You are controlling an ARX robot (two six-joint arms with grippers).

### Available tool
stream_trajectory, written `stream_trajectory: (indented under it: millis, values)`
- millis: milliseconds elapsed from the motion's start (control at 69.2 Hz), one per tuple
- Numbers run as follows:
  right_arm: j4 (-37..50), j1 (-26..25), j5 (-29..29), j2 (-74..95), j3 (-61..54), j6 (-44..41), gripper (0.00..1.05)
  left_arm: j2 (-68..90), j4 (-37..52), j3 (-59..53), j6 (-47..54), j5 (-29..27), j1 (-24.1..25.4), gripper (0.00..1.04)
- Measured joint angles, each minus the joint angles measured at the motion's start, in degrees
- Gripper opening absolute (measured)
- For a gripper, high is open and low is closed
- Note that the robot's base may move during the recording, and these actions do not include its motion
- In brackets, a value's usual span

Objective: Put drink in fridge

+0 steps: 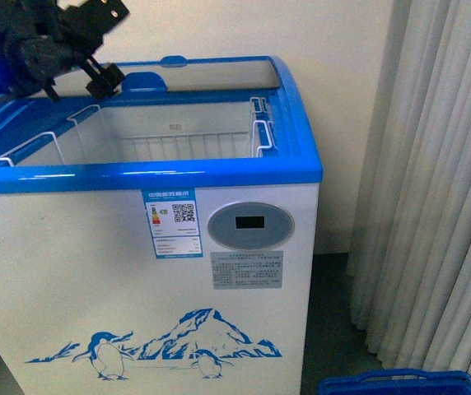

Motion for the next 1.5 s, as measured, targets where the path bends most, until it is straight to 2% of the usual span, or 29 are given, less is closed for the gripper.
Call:
stream_trajectory:
  millis: [145,202,289,347,434,520,578,621,679,766,824,896,954,997,1040,1185,1243,1286,1416,1503]
  values:
    - [0.0,0.0,0.0,0.0,0.0,0.0,0.39,-20.5,3.1,-27.2,-16.9,-0.4,1.5,0.97]
    - [0.0,0.0,0.0,0.0,0.0,0.0,0.39,-30.2,5.2,-39.6,-25.9,0.9,1.8,0.97]
    - [0.0,0.0,0.0,0.0,0.0,0.0,0.39,-41.0,5.4,-53.7,-34.0,2.6,1.6,0.97]
    - [0.0,0.0,0.0,0.0,0.0,0.0,0.39,-49.1,5.6,-65.7,-40.7,4.7,0.6,0.97]
    - [0.0,0.0,0.0,0.0,0.0,0.0,0.39,-57.5,4.9,-79.2,-45.6,6.8,-1.2,0.97]
    - [0.0,0.0,0.0,0.0,0.0,0.0,0.39,-73.4,2.4,-100.5,-53.3,8.9,-4.3,0.97]
    - [0.0,0.0,0.0,0.0,0.0,0.0,0.39,-81.5,-0.2,-107.1,-56.3,8.8,-4.5,0.97]
    - [0.0,0.0,0.1,0.0,0.0,0.0,0.39,-86.6,3.6,-112.1,-56.6,4.8,-4.9,0.92]
    - [0.0,0.0,0.0,0.0,0.0,0.0,0.39,-94.0,14.0,-120.3,-56.3,-0.5,-4.8,0.81]
    - [0.0,0.1,-0.2,0.0,0.0,0.0,0.39,-105.2,17.0,-130.0,-56.1,-0.9,-3.7,0.67]
    - [-5.5,-0.3,-0.9,1.9,2.2,-0.7,0.39,-111.2,16.4,-135.2,-56.1,-0.6,-3.1,0.58]
    - [-25.8,-2.3,-3.8,8.1,12.4,-4.3,0.39,-115.0,16.2,-138.5,-56.1,-0.1,-2.6,0.48]
    - [-36.4,-3.6,-5.4,12.8,17.9,-7.9,0.39,-116.7,15.7,-139.8,-56.0,3.2,-0.9,0.39]
    - [-40.1,-3.9,-5.5,16.4,20.1,-11.5,0.39,-117.8,15.4,-140.7,-55.9,4.7,0.9,0.32]
    - [-39.8,-3.8,-4.8,18.9,20.9,-14.4,0.39,-118.9,15.1,-141.5,-55.9,4.6,2.0,0.25]
    - [-30.9,-1.3,-0.5,31.0,27.7,-28.4,0.39,-122.4,13.8,-143.2,-55.9,5.3,2.6,0.02]
    - [-28.0,0.4,0.3,36.8,31.2,-33.9,0.39,-123.6,13.2,-143.8,-55.8,5.3,2.6,0.03]
    - [-25.9,2.8,1.6,43.6,35.3,-41.7,0.39,-125.0,12.4,-144.5,-55.7,5.2,2.7,0.03]
    - [-24.2,7.4,4.5,57.5,46.8,-58.7,0.39,-127.7,10.7,-145.6,-55.7,5.2,2.7,0.03]
    - [-24.6,9.5,6.8,65.3,54.6,-66.6,0.39,-129.6,9.5,-146.2,-55.7,5.2,2.7,0.03]
